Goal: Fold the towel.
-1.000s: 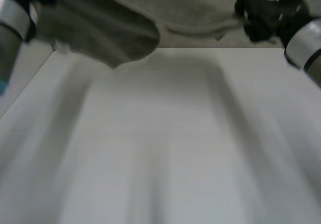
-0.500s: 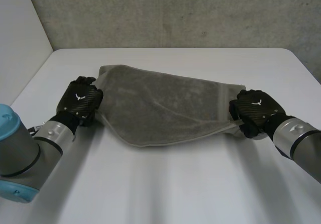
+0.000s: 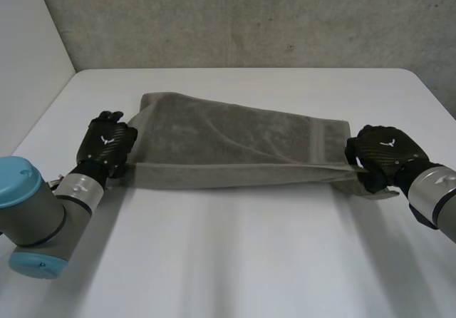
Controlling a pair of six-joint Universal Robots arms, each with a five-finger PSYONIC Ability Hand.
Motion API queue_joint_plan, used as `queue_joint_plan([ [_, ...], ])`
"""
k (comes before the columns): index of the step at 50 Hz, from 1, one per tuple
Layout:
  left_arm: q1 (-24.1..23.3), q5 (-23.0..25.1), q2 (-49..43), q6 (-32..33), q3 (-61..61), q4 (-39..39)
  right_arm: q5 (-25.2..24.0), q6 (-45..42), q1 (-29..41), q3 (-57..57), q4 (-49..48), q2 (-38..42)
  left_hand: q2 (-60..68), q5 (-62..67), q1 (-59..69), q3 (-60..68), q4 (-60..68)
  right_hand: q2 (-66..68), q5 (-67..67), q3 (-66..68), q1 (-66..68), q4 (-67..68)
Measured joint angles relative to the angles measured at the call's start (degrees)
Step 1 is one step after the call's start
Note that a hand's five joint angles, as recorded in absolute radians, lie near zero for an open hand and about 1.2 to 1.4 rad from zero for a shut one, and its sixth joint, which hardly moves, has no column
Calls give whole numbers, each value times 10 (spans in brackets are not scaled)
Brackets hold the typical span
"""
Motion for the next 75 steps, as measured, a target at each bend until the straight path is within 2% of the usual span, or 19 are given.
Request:
queue_joint_plan([
  [3,1,-5,1,10,-2,-3,1,3,-6,-1,0,-1,10,17,18,0,0,0,0,0,0,0],
  [7,6,-8,8,39,-11,-14,3,12,-13,-4,1,-4,105,109,108,0,0,0,0,0,0,0],
  [9,11,-7,15,58,-19,-25,5,17,-15,-6,1,-6,208,209,211,0,0,0,0,0,0,0],
  [12,15,-4,28,76,-31,-43,6,23,-17,-9,2,-9,288,284,269,0,0,0,0,0,0,0],
  [19,18,3,52,88,-54,-83,7,28,-14,-11,3,-14,293,291,270,0,0,0,0,0,0,0],
  [32,34,36,64,82,-55,-113,3,20,-16,-12,21,-19,293,294,270,0,0,0,0,0,0,0],
  [38,63,42,150,70,-57,-171,-1,-4,-21,-22,88,-59,293,294,270,0,0,0,0,0,0,0],
  [47,104,80,373,-31,-48,-272,-16,-72,-54,-76,220,-169,293,305,271,0,0,0,0,0,0,0],
  [54,116,109,463,-67,-41,-312,-40,-106,-59,-120,278,-190,296,308,275,0,0,0,1,0,0,0],
  [61,124,113,440,-68,-51,-318,-38,-178,-55,-119,293,-132,296,308,275,0,0,0,1,0,0,0],
  [66,129,111,359,-66,-47,-315,-19,-243,-51,-115,296,-63,296,308,275,0,0,0,1,0,0,0],
  [71,117,106,280,-67,-18,-304,-8,-255,-50,-126,295,-22,296,308,275,0,0,0,1,0,0,0],
  [75,90,96,199,-66,32,-292,-5,-236,-50,-145,290,13,296,308,275,0,0,5,2,0,0,0],
])
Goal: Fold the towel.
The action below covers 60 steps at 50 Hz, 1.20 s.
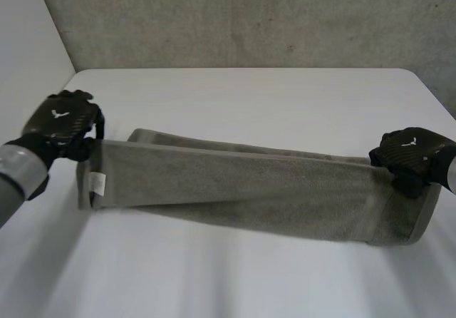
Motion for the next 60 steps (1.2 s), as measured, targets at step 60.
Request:
queue_joint_plan([
  [60,-91,-97,-438,12,479,-26,95,29,76,-203,-166,281,-588,-604,-531,0,0,-534,-585,0,-538,0],
])
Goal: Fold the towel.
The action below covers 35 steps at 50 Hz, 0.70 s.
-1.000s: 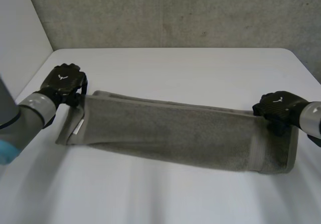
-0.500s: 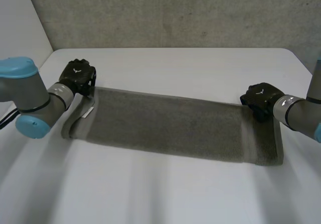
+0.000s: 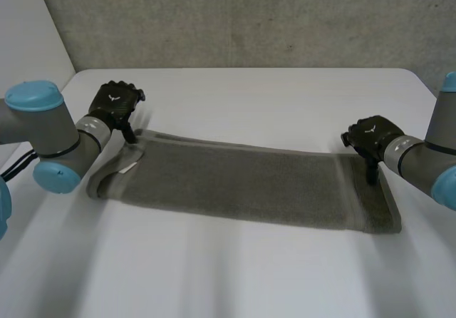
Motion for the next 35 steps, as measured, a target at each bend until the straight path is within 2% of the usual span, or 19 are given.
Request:
queue_joint_plan([
  [1,-2,-5,4,0,-1,0,2,1,2,2,-5,-6,-1,-5,-2,0,0,-48,-44,0,-46,0],
  [4,-4,-13,16,-1,-4,0,4,3,5,9,-18,-22,-1,-9,-2,0,0,-85,-52,0,-87,0],
  [13,-5,-21,84,-8,-46,-2,8,36,9,57,-56,-108,-3,-9,-2,0,0,-85,-52,0,-91,0],
  [24,3,-5,220,-7,-169,12,-2,114,4,194,-57,-271,-7,-15,-14,0,0,-85,-52,0,-91,0],
  [30,7,28,223,-2,-194,28,-5,118,3,265,-59,-336,-7,3,-14,0,0,-85,-52,0,-91,0],
  [35,8,52,188,0,-192,32,-5,117,2,308,-60,-365,-7,3,-14,0,0,-85,-52,0,-91,0],
])
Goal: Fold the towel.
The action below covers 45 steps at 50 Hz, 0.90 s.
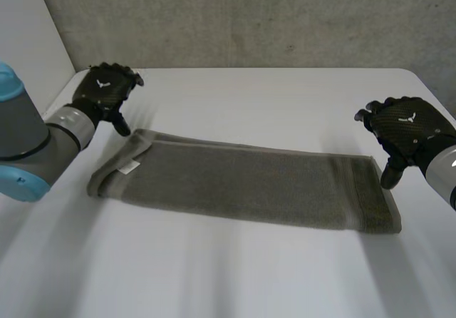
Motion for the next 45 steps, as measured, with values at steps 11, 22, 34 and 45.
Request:
queue_joint_plan([
  [11,9,1,46,-4,-86,-3,-13,1,-31,55,0,2,0,0,0,0,0,0,0,0,0,0],
  [22,21,4,135,-1,-242,33,-72,4,-79,114,-26,66,0,0,0,0,0,20,34,0,30,0],
  [34,46,4,140,-1,-286,60,-68,4,-86,121,-77,134,0,0,0,0,0,180,189,0,184,0],
  [45,46,3,140,-1,-285,59,-65,0,-95,119,-110,157,0,0,0,0,0,597,625,0,578,0],
])
